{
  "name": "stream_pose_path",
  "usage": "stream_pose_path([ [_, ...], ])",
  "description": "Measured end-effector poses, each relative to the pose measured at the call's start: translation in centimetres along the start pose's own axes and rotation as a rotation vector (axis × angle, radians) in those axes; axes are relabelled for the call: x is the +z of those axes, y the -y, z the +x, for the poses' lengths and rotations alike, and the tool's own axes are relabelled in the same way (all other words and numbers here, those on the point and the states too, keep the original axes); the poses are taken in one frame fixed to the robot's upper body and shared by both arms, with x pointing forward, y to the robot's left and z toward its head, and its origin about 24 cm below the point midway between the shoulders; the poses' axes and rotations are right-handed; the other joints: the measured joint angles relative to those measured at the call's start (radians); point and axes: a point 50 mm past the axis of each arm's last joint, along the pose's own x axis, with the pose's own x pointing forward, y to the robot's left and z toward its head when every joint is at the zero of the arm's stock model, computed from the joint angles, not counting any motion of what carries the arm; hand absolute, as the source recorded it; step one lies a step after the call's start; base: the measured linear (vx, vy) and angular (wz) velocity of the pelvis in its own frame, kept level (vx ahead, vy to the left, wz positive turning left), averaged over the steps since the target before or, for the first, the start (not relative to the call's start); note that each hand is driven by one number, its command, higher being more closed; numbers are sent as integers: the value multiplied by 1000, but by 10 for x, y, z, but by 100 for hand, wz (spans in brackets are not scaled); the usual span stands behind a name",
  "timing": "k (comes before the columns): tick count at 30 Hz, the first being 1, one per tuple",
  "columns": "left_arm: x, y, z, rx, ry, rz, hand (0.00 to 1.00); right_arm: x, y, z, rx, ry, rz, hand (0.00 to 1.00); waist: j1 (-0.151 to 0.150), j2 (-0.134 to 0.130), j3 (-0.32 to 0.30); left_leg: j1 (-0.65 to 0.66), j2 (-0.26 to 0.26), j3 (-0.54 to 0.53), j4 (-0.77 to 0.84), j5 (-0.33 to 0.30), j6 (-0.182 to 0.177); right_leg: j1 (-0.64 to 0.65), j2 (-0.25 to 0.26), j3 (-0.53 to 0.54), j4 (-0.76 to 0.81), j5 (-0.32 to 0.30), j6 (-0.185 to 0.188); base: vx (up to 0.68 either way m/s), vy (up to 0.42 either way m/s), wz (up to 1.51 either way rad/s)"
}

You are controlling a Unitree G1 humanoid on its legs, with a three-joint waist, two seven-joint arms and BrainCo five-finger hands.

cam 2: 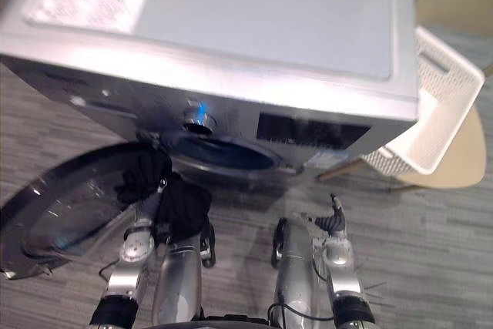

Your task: Pick up the laundry basket with both hands and put the clothes into the washing machine.

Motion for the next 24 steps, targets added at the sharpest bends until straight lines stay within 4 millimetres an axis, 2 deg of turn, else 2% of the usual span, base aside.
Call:
stream_pose_path([
  [1, 17, 4, 9, 8, 61, -16, 100, 16, -2, 3, -12, 56, 25, 0, 0, -3, 28, -81, 17, -8, 66, -13, 0, -84, 8, 6, 63, -11, -1, -157, -27, -28],
  [4, 50, 10, 22, 22, 177, -44, 100, 40, -5, 3, -44, 142, 76, 0, 0, -17, 53, -238, 39, -24, 174, -35, -3, -254, 22, 25, 169, -21, -8, -131, -31, -29],
  [6, 86, 17, 32, 36, 298, -76, 100, 69, -3, 2, -75, 252, 154, 0, -8, -35, 80, -371, 55, -30, 270, -48, -8, -402, 26, 48, 265, -24, -10, -72, -57, -25],
  [7, 97, 18, 34, 36, 332, -85, 100, 78, -1, 2, -84, 289, 171, 0, -13, -37, 84, -407, 59, -35, 299, -53, -5, -437, 27, 52, 293, -28, -12, -37, -58, -13],
  [9, 135, 21, 39, 53, 467, -74, 100, 97, 4, -2, -108, 376, 213, 0, -26, -47, 92, -495, 68, -60, 392, -72, -6, -527, 38, 62, 383, -41, -17, 2, -68, -12],
  [10, 146, 20, 41, 65, 509, -57, 100, 100, 5, -3, -109, 392, 219, 0, -28, -50, 93, -512, 68, -67, 411, -76, -7, -544, 38, 63, 404, -45, -19, 13, -71, -5],
  [12, 193, 13, 46, 136, 676, 5, 100, 109, 10, -9, -115, 453, 237, 0, -43, -55, 95, -570, 66, -79, 458, -79, -7, -600, 38, 65, 455, -53, -22, 5, -83, 5],
  [15, 256, 4, 38, 268, 927, 132, 100, 116, 13, -17, -118, 520, 257, 0, -58, -62, 99, -611, 66, -85, 481, -79, -8, -643, 37, 66, 483, -54, -24, -9, -76, 1],
  [16, 266, 3, 36, 282, 965, 147, 100, 117, 13, -18, -118, 525, 258, 0, -58, -62, 99, -612, 66, -87, 481, -78, -9, -644, 37, 67, 483, -54, -25, 6, -55, 0],
  [18, 299, 11, 24, 321, 1119, 213, 100, 117, 13, -18, -117, 531, 257, 0, -60, -63, 99, -615, 66, -93, 481, -77, -11, -644, 37, 63, 483, -53, -27, 15, -51, 1],
  [19, 308, 14, 21, 326, 1154, 223, 100, 117, 13, -18, -116, 532, 258, 0, -61, -63, 99, -616, 66, -93, 482, -77, -11, -644, 38, 62, 483, -53, -27, 22, -41, 1],
  [20, 322, 18, 15, 341, 1214, 246, 0, 117, 13, -18, -113, 537, 259, 0, -64, -64, 100, -620, 66, -94, 484, -77, -11, -644, 38, 57, 484, -53, -27, 25, -35, 0],
  [22, 342, 21, 14, 359, 1265, 279, 0, 117, 11, -17, -100, 544, 258, 0, -73, -76, 105, -621, 66, -95, 489, -77, -11, -644, 38, 57, 488, -53, -27, 24, -33, -2],
  [24, 359, 19, 23, 400, 1253, 323, 0, 119, 9, -16, -90, 553, 260, 0, -85, -84, 107, -623, 67, -97, 493, -77, -11, -645, 39, 55, 489, -53, -27, 7, -14, -2],
])
